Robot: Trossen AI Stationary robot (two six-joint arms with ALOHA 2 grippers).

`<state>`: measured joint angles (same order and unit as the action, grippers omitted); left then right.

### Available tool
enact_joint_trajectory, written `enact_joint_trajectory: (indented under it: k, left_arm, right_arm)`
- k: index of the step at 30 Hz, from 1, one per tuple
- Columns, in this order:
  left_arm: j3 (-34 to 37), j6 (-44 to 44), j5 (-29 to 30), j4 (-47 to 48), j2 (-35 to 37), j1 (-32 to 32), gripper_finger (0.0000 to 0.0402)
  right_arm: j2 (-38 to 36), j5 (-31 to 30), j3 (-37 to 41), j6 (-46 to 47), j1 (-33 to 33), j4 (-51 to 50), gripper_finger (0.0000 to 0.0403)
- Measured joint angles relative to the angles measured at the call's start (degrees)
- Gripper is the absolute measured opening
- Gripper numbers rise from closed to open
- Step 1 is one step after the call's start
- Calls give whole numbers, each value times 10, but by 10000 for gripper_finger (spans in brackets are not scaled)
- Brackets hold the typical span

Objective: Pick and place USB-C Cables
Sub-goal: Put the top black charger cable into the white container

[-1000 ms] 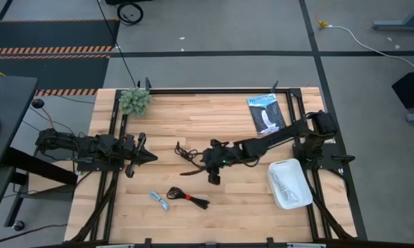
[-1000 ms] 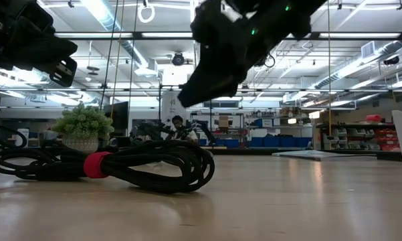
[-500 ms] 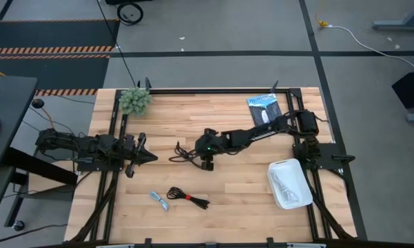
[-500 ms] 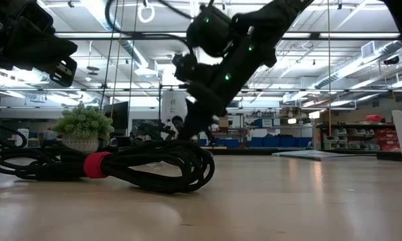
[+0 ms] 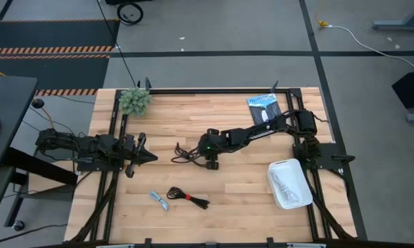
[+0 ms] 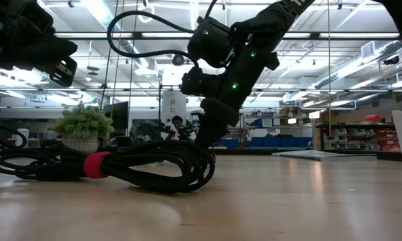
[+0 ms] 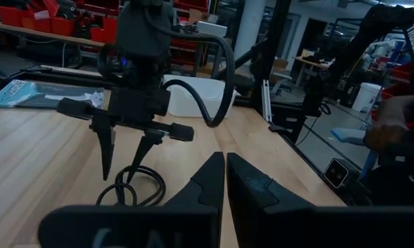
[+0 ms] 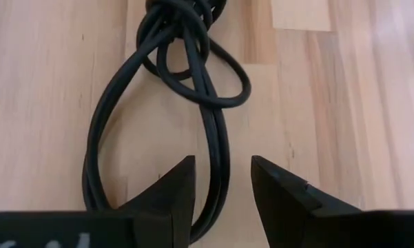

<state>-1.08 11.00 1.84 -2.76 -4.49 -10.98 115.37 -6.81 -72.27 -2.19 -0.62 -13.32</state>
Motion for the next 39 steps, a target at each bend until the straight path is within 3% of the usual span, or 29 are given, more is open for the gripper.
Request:
enact_joint_trajectory:
  k: [6, 15, 24, 32, 39]
  left_arm:
    - [0, 0, 0, 0, 0, 0, 25]
    - [0, 0, 0, 0, 0, 0, 25]
    - [0, 0, 0, 0, 0, 0, 25]
    - [0, 0, 0, 0, 0, 0, 25]
    - [0, 0, 0, 0, 0, 0, 25]
  right_arm:
    - [0, -11, 0, 0, 0, -26, 117]
    - [-1, -27, 0, 1, 3, -32, 15]
    - [-35, -27, 0, 35, 21, -88, 23]
    - [-141, -47, 0, 107, 66, -189, 17]
    - [-235, -98, 0, 231, 143, -315, 19]
